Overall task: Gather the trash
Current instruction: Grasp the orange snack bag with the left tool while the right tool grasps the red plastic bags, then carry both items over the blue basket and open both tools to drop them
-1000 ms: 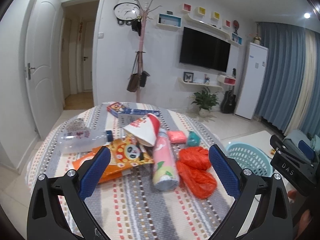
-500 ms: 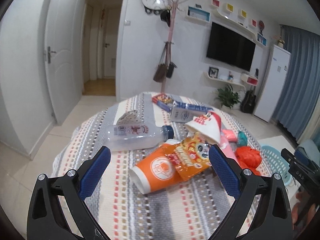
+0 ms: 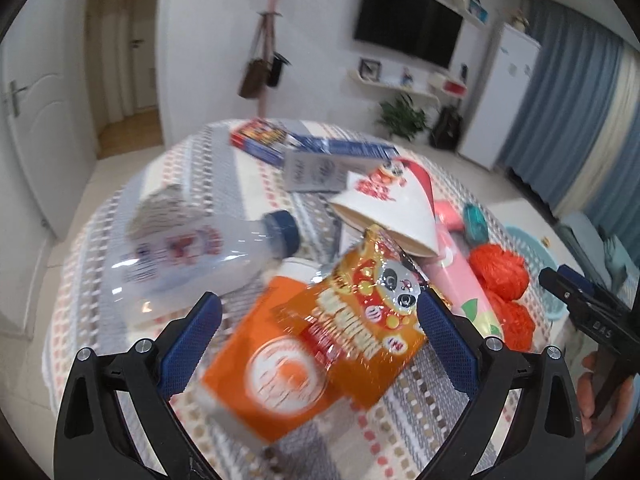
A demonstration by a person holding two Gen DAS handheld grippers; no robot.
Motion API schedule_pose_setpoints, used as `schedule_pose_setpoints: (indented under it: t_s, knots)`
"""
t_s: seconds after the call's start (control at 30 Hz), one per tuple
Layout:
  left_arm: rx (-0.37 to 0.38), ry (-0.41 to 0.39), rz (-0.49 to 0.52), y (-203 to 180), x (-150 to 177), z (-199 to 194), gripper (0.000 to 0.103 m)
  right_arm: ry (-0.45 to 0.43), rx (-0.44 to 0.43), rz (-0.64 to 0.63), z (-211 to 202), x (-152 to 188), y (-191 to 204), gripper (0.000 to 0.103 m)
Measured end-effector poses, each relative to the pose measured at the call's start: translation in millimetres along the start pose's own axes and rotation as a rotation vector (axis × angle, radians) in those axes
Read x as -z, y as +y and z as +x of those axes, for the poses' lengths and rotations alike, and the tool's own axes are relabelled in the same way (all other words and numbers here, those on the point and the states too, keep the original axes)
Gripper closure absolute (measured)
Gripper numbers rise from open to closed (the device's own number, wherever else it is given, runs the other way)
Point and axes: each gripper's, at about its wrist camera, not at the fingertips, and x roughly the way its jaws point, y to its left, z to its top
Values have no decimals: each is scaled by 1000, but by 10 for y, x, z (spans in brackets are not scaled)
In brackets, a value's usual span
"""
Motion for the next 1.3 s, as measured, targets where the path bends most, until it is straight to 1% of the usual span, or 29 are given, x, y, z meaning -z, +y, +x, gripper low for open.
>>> schedule_pose_setpoints:
  t_s: [0.07,0.1,0.13,0.17,0.27,0.3,0.37,0.4,0.47,0.5,0.57,0.63,0.67,0.73,0.83,0.9,1.0,1.07,1.17,1.3]
  knots:
    - [-21,39,21,-36,-15,153,13,3,3,-9,32,8,4,23]
    - [-33,52,34,-59,-9,206,15,4,1,-13,45,12,4,20]
    - [-49,63,44,-79,3,246,19,6,-1,-18,70,14,5,18]
    - [-63,68,54,-104,16,275,21,13,-3,-21,102,16,7,17]
    - [-110,42,88,-167,69,254,23,43,-18,-22,234,27,46,17]
    - [-118,34,94,-179,70,238,27,54,-22,-21,254,35,49,17]
    - [-129,16,111,-213,74,195,47,85,-29,-18,349,49,76,17]
    - [-134,8,120,-230,77,177,50,97,-27,-17,392,56,87,17]
    - [-140,-4,133,-265,84,128,67,113,-18,-16,448,69,110,17]
    - [-135,-8,132,-275,91,105,73,120,-18,-11,476,73,115,17]
    - [-101,-15,121,-292,105,38,89,123,-28,4,508,73,114,22]
    - [-76,-23,110,-307,131,-8,90,129,-37,-1,529,55,128,38]
    - [-71,-28,106,-311,147,-28,91,130,-40,-5,531,49,135,40]
    - [-58,-34,93,-311,181,-64,91,121,-38,-20,513,54,168,50]
    - [-27,-57,70,-299,228,-162,92,94,-38,-45,441,75,219,58]
    - [1,-74,52,-291,246,-249,92,71,-43,-55,366,83,232,60]
    - [12,-98,49,-323,246,-348,92,28,-51,-63,233,77,208,62]
    - [19,-120,58,-370,224,-417,92,2,-56,-64,132,39,192,62]
    - [49,-145,74,-458,180,-491,92,-46,-55,-69,-32,-37,165,62]
    - [74,-182,102,-628,60,-550,92,-103,-38,-52,-236,-162,7,62]
